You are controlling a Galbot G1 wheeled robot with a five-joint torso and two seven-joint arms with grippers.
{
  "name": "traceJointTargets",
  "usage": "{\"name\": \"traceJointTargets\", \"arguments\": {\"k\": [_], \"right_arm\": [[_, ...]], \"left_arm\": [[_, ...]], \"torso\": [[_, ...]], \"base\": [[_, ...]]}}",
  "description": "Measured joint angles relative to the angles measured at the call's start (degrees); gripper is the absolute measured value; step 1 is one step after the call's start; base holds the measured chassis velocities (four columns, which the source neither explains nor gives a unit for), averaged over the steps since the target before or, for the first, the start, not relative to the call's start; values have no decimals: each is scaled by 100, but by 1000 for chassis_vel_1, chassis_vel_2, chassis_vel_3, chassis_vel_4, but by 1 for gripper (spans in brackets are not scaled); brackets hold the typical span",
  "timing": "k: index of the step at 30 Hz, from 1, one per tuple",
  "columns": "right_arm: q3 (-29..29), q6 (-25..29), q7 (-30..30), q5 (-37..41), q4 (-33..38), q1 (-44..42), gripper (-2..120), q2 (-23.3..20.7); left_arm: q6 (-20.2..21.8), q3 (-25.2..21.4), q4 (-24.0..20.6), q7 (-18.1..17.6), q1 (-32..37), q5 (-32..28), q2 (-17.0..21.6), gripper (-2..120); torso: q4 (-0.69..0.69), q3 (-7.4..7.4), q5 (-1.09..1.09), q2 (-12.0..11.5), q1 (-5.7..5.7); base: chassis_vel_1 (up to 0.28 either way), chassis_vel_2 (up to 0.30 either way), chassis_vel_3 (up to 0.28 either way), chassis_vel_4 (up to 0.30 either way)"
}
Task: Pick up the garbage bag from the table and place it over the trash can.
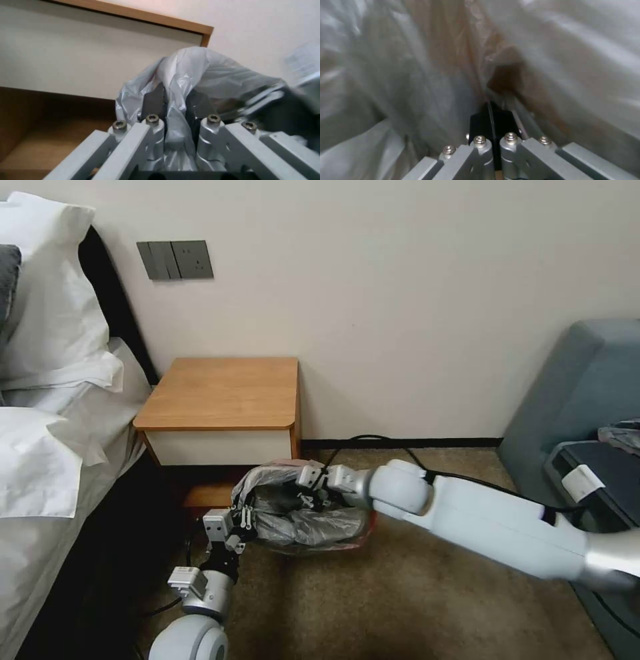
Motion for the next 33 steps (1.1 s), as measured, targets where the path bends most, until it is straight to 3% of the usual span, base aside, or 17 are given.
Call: {"name": "traceJointTargets", "arguments": {"k": [6, 15, 24, 26, 27, 29, 32, 33], "right_arm": [[-391, 52, -172, -424, -806, 175, 0, 683], [-636, 170, -254, -788, -1190, 171, 0, 1010], [58, 363, -345, -777, 58, -109, 0, 176], [688, 408, -377, -742, 620, -505, 0, -260], [688, 408, -377, -742, 620, -505, 0, -260], [1430, 519, -376, -675, 1207, -1065, 0, -718], [1838, 651, -305, -651, 1501, -1474, 0, -967], [2280, 809, 32, -533, 1812, -1977, 0, -1217]], "left_arm": [[11, -10, -142, -54, 122, 96, -104, 7], [164, 3, -262, -192, 192, -31, -214, 7], [378, -183, -153, -427, 116, -141, -220, 7], [551, -209, -99, -558, 95, -229, -228, 7], [551, -209, -99, -558, 95, -229, -228, 7], [824, -210, -87, -728, 79, -388, -227, 7], [1041, -204, -107, -871, 75, -578, -224, 7], [1396, -199, -153, -1031, 67, -810, -197, 7]], "torso": [[-1, 0, 1, 0, 0], [0, 0, 0, 0, 0], [-1, -1, 2, 0, 0], [-1, -1, 2, 0, 0], [-1, -1, 2, 0, 0], [0, -2, 2, 2, 0], [-2, -1, 2, 1, 0], [-3, -1, 4, 2, 0]], "base": [[0, 0, 0, 0], [0, 0, 0, 0], [0, 0, 0, 0], [0, 0, 0, 0], [0, 0, 0, 0], [0, 0, 0, 0], [0, 0, 0, 0], [0, 0, 0, 0]]}}
